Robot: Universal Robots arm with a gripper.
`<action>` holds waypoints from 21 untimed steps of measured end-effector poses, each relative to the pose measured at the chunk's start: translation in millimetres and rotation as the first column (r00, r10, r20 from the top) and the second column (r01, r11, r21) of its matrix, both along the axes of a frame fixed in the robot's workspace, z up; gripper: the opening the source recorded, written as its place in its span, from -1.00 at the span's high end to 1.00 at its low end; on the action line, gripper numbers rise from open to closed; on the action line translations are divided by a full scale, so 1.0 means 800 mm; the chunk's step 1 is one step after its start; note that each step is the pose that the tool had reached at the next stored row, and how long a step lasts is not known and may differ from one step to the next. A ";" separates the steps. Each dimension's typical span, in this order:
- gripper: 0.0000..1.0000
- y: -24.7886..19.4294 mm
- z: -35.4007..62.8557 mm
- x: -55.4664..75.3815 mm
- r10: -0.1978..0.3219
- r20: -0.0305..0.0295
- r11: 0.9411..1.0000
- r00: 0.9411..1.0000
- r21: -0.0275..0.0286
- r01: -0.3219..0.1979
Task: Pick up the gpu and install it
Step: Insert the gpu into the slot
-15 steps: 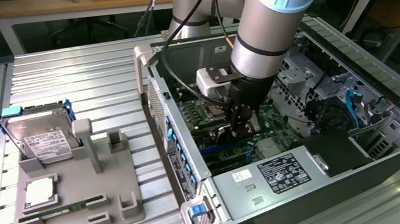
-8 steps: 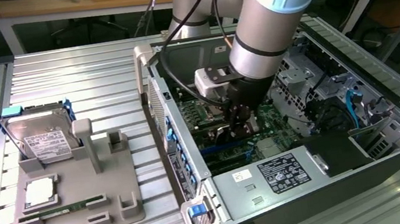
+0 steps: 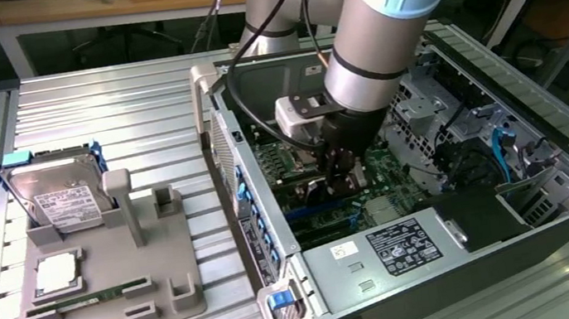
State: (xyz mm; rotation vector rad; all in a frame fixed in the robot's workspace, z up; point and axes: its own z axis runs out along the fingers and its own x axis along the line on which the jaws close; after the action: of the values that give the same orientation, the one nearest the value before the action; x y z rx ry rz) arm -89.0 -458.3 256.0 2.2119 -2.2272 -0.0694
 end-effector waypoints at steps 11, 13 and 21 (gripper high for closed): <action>0.47 0.0007 0.000 0.000 0.002 0.016 1.000 1.000 0.000 -0.002; 0.47 0.0007 0.000 0.000 0.002 0.016 1.000 1.000 0.000 -0.002; 0.47 0.0008 -0.001 -0.007 0.002 0.016 1.000 1.000 0.000 -0.002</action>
State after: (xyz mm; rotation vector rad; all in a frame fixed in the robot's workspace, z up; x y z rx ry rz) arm -94.9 -457.7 255.6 2.2229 -2.2328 -0.0514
